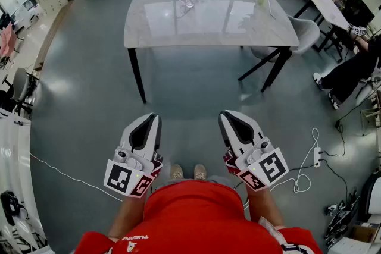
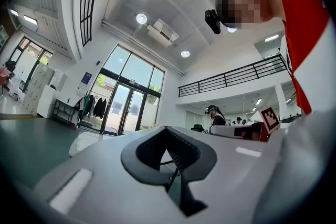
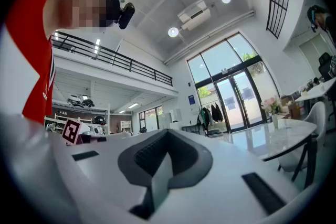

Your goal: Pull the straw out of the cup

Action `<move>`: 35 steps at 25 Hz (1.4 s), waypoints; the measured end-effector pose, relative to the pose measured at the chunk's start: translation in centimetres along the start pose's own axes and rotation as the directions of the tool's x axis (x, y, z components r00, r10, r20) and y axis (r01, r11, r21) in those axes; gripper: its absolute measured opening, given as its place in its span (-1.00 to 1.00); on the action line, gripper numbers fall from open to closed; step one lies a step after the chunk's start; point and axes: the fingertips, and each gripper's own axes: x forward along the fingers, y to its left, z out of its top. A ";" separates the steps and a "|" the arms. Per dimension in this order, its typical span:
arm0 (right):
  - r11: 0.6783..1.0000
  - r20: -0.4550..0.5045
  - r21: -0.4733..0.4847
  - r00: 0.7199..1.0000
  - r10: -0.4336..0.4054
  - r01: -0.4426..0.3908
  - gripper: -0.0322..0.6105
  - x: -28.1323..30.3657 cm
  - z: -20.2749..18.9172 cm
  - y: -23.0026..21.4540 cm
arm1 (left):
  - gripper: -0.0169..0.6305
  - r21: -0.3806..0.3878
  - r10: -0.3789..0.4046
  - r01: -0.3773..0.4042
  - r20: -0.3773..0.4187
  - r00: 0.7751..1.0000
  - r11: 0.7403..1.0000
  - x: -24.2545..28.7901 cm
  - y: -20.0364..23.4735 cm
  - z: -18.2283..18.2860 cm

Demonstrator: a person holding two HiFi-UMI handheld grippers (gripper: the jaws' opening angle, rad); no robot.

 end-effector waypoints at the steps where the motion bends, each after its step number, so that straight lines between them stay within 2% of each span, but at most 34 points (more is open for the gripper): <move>1: 1.000 0.001 -0.001 1.000 0.001 -0.001 -0.90 -0.1 0.0 0.0 | -0.93 0.000 0.001 -0.001 0.001 1.000 1.000 0.0 -0.1 0.0; 9: 1.000 0.002 -0.002 1.000 0.001 -0.001 -0.90 -0.2 -0.2 -0.5 | -0.93 -0.004 0.013 -0.013 0.001 1.000 1.000 0.2 -0.2 -0.4; 16: 0.999 0.043 0.033 0.999 0.012 -0.014 -0.89 -0.9 0.6 -1.4 | -0.93 -0.001 0.028 -0.028 0.001 1.000 1.000 0.8 -0.7 -0.6; 29: 0.998 0.031 -0.011 0.998 0.061 -0.061 -0.90 -2.7 1.2 -6.2 | -0.93 0.046 0.065 -0.066 0.028 0.998 0.997 4.9 -3.3 -0.9; 35: 0.998 0.038 -0.017 0.997 0.062 -0.062 -0.90 -2.5 2.2 -8.3 | -0.93 0.055 0.072 -0.073 0.026 0.997 0.996 6.9 -3.2 -0.7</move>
